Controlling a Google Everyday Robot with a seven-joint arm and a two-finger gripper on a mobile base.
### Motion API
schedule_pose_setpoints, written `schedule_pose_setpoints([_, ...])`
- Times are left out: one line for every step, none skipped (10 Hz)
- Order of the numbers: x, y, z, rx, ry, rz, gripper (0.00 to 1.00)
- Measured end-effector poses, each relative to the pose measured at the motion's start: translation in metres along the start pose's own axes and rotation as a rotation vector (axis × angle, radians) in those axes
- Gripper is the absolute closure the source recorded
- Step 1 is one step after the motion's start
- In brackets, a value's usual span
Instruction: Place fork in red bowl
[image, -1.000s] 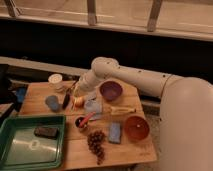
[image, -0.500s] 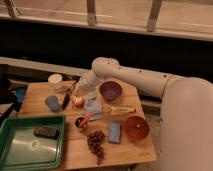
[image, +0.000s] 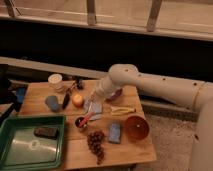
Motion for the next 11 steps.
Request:
schedule_pose_setpoints([0.01, -0.025, -0.015, 0.005, -0.014, 0.041, 0.81])
schedule_pose_setpoints([0.017, -0.043, -0.022, 0.005, -0.021, 0.072, 0.81])
schedule_pose_setpoints([0.027, -0.068, -0.03, -0.004, -0.029, 0.113, 0.81])
schedule_pose_setpoints([0.037, -0.092, -0.036, -0.02, -0.039, 0.162, 0.81])
schedule_pose_setpoints([0.045, -0.107, -0.04, -0.033, -0.048, 0.193, 0.81])
schedule_pose_setpoints([0.048, -0.112, -0.042, -0.038, -0.052, 0.205, 0.81])
schedule_pose_setpoints([0.048, -0.112, -0.042, -0.04, -0.052, 0.205, 0.81])
schedule_pose_setpoints([0.048, -0.112, -0.041, -0.039, -0.05, 0.204, 0.81])
schedule_pose_setpoints([0.048, -0.112, -0.04, -0.033, -0.049, 0.2, 0.81])
schedule_pose_setpoints([0.045, -0.114, -0.039, -0.02, -0.05, 0.216, 0.81])
schedule_pose_setpoints([0.044, -0.129, -0.036, -0.005, -0.05, 0.255, 0.81])
